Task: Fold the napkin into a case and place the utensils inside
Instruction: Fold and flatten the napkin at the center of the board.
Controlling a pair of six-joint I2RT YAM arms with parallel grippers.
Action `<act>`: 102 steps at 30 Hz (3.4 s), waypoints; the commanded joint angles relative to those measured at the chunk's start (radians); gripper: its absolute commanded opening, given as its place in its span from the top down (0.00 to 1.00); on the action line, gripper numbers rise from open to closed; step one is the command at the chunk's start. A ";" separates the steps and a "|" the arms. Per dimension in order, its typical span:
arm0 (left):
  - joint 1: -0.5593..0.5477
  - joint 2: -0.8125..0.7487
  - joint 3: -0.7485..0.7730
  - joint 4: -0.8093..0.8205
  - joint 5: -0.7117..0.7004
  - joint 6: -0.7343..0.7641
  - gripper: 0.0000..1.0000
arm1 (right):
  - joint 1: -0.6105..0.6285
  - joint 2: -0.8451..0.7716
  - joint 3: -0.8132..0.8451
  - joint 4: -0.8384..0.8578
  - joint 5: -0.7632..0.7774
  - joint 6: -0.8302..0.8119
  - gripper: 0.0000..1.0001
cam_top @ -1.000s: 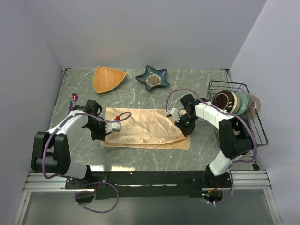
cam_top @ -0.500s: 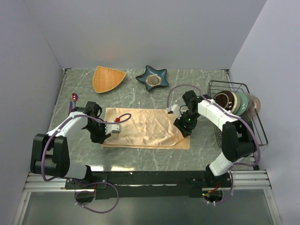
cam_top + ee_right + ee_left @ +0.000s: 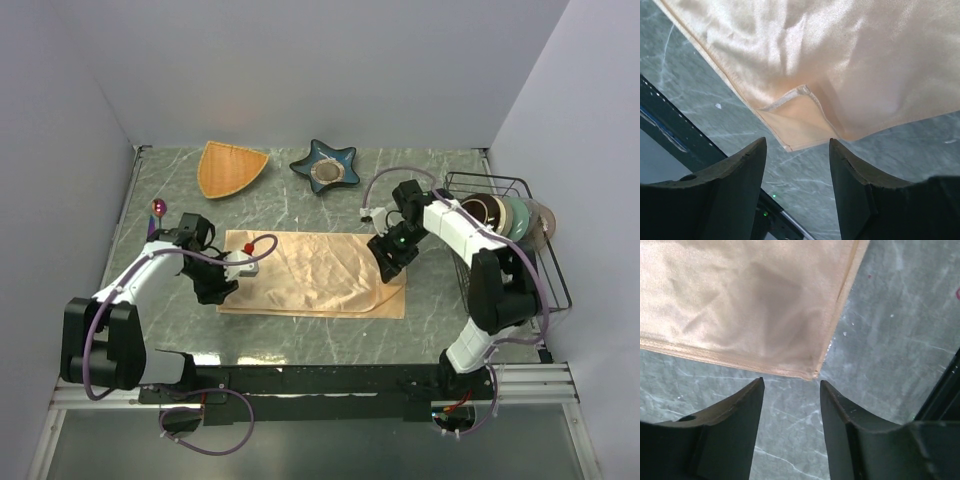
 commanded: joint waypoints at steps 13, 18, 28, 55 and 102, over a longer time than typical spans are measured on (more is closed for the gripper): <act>-0.062 0.029 -0.079 0.116 0.000 -0.009 0.29 | -0.004 0.152 0.040 0.088 -0.025 0.156 0.31; -0.065 0.032 -0.077 0.121 -0.003 -0.015 0.30 | -0.004 0.182 0.050 0.000 -0.058 0.113 0.36; -0.067 0.038 -0.084 0.126 -0.026 -0.001 0.36 | -0.013 0.060 -0.035 -0.104 0.003 0.019 0.45; -0.086 0.008 -0.120 0.155 -0.082 0.033 0.45 | -0.068 0.047 0.001 -0.130 -0.016 0.022 0.33; -0.082 0.087 -0.071 0.044 -0.157 0.080 0.85 | -0.071 0.087 -0.006 0.008 -0.046 0.183 0.62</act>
